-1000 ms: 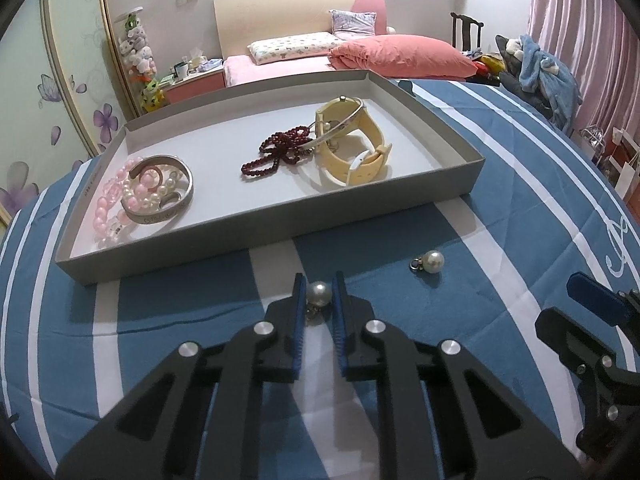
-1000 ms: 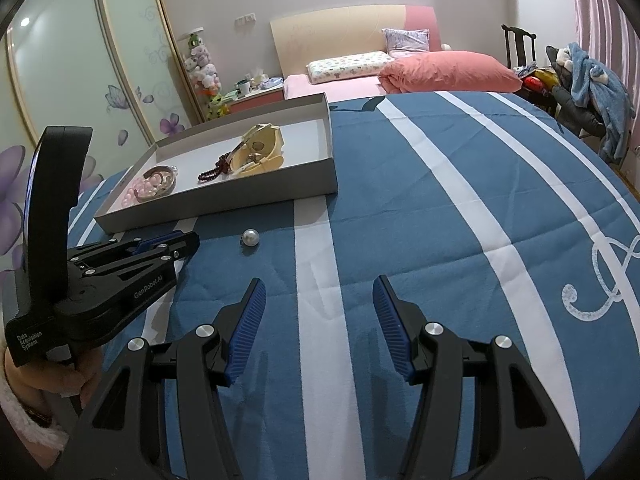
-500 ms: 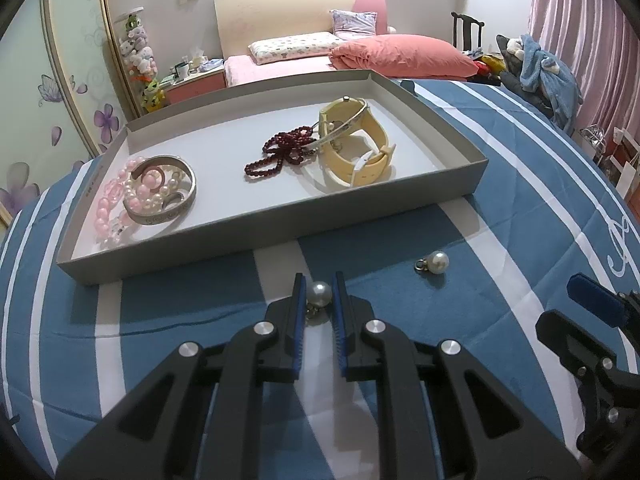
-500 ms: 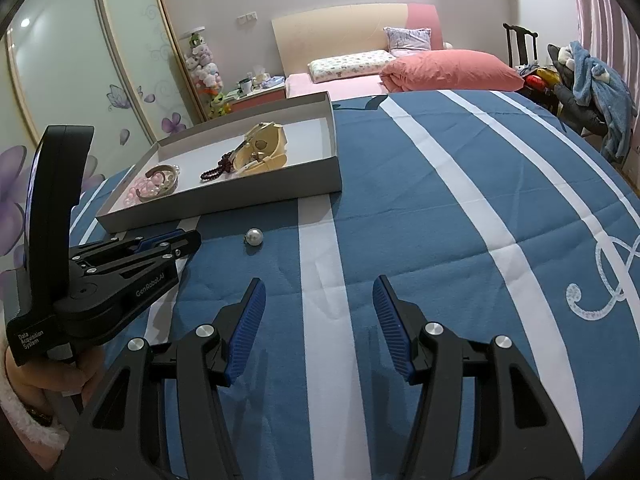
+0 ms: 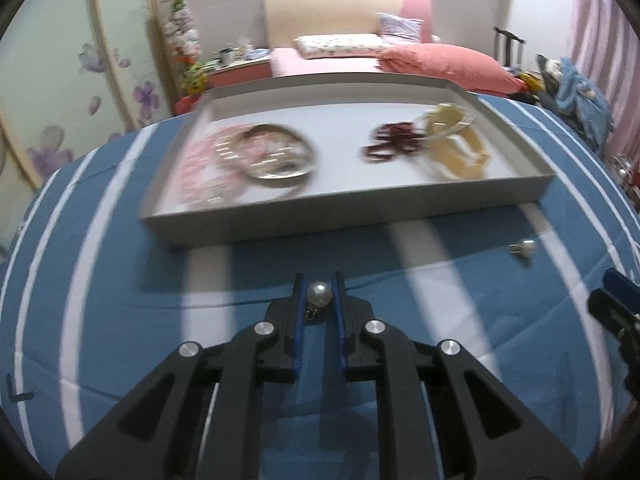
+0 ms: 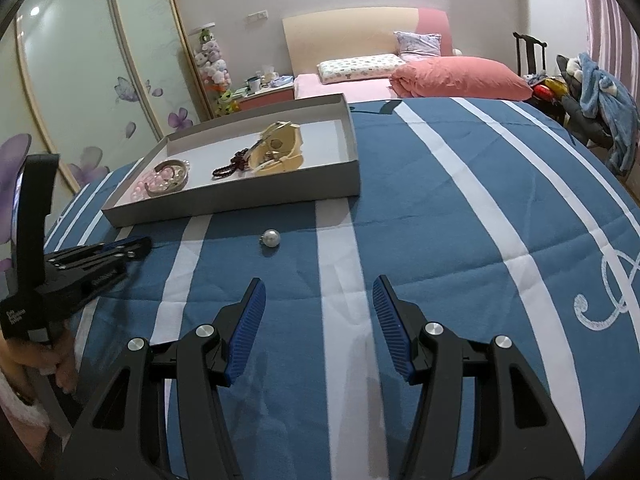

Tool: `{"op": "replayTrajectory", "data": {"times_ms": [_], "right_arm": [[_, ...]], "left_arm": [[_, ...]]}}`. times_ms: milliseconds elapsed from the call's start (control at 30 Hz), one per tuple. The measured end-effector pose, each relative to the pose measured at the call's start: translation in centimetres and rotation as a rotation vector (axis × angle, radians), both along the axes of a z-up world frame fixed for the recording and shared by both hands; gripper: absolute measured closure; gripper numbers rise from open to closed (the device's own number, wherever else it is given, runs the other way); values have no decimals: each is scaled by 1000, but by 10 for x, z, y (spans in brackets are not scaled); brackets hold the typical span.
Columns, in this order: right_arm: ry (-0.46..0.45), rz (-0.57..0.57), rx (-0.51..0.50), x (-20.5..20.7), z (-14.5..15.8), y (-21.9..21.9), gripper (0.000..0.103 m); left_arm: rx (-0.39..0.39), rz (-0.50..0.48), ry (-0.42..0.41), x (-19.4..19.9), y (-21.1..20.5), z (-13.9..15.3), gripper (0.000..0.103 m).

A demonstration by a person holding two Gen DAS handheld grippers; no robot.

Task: Organize jewelry
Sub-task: 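Grasp the other pearl earring with the right tool while the left tool holds its earring, then carry both pearl earrings up into the tray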

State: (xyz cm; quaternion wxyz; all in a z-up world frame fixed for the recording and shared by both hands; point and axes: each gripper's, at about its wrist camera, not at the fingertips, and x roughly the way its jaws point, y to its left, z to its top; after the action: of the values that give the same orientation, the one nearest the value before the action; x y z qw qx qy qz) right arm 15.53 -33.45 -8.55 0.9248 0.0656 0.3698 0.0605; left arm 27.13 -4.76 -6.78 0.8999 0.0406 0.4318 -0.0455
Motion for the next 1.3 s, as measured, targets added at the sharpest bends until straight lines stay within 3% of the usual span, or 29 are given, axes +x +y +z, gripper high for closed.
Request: {"op": "replayTrajectory", "data": {"times_ms": [133, 400, 800, 900, 1033, 1167, 1300], "right_arm": [[6, 28, -26, 9, 0, 12, 46], [49, 76, -63, 38, -4, 36, 61], [96, 64, -95, 62, -11, 46, 73], [100, 63, -100, 64, -12, 46, 86], [97, 73, -92, 61, -11, 45, 87], [66, 70, -59, 53, -5, 40, 87], [-22, 55, -53, 43, 14, 37, 87]], "left_arm": [[-15, 73, 1, -2, 38, 1, 89], [-121, 171, -17, -5, 85, 9, 89], [-162, 158, -10, -4, 85, 6, 89], [-160, 154, -9, -5, 84, 5, 89], [-160, 155, -10, -5, 85, 4, 89], [-162, 155, -17, -6, 85, 6, 89], [-167, 149, -44, -10, 84, 14, 89]]}}
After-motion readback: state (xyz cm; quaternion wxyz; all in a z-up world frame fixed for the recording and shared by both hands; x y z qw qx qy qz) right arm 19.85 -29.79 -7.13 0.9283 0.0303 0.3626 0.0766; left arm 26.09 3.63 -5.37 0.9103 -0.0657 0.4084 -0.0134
